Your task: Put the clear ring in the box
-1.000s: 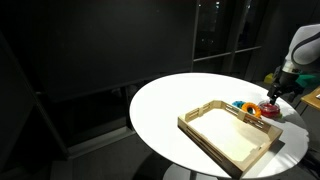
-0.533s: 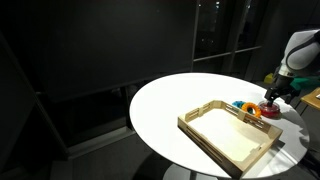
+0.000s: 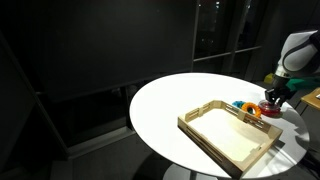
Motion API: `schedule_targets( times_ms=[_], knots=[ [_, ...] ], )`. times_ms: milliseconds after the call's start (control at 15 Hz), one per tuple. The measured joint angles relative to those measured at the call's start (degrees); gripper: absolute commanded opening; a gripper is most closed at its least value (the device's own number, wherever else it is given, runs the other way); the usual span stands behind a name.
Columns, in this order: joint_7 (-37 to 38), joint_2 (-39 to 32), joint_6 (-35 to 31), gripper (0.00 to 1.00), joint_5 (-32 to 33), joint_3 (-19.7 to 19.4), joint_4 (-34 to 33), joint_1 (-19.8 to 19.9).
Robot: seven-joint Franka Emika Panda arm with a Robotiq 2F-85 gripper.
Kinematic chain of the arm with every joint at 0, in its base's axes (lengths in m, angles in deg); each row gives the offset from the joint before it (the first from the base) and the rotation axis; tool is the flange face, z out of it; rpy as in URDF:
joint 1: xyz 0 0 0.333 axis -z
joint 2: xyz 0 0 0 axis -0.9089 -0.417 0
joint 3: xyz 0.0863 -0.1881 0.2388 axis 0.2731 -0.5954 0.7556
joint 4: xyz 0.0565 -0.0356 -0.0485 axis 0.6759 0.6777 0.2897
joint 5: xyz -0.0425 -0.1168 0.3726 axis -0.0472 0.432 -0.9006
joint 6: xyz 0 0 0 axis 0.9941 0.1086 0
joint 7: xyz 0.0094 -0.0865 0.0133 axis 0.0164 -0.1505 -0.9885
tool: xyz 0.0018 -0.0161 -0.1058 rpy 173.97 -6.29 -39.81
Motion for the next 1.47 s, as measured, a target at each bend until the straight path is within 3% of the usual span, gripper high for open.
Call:
schedule_targets(
  times_ms=[400, 1467],
  knots=[
    [0.6, 0.0, 0.0, 0.11, 0.0, -0.4, -0.7, -1.2],
    [0.7, 3.9, 5.1, 0.1, 0.0, 0.5, -1.2, -1.8]
  ],
)
